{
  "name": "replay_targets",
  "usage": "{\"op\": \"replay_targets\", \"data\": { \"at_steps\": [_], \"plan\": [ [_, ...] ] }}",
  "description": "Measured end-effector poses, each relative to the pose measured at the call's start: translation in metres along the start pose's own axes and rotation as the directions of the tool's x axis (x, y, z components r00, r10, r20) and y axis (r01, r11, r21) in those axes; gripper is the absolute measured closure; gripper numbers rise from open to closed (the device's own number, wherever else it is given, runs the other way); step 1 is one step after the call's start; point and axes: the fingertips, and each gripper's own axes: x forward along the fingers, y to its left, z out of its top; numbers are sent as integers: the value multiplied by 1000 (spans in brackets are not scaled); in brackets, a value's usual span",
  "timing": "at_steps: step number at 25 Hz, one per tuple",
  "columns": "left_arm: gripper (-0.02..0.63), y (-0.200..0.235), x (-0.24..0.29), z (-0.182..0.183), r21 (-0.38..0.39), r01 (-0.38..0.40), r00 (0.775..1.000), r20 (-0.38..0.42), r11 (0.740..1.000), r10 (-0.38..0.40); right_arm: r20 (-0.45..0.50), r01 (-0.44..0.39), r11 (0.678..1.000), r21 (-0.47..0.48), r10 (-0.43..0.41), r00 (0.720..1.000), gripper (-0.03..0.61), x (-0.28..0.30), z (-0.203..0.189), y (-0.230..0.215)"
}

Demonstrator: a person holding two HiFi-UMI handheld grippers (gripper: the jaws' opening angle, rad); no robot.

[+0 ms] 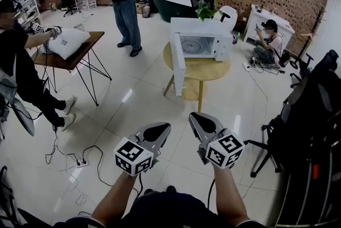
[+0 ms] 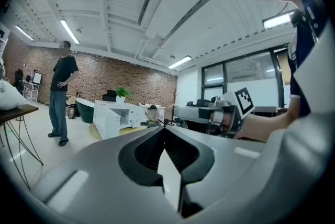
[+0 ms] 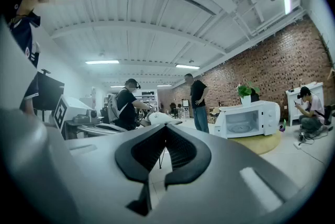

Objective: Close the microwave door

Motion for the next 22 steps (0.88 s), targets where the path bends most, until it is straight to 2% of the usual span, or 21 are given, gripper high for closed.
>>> {"op": "replay_targets", "data": {
  "at_steps": [10,22],
  "plan": [
    [603,8,37,3,15,-29,1000,1,999,29,-5,-25,999,-29,25,1000,577,-2,-1,-37],
    [603,55,108,9,9,3,1000,11,1000,-3,-9,27,999,-32,-28,1000,577,24,1,-106]
  ]
}}
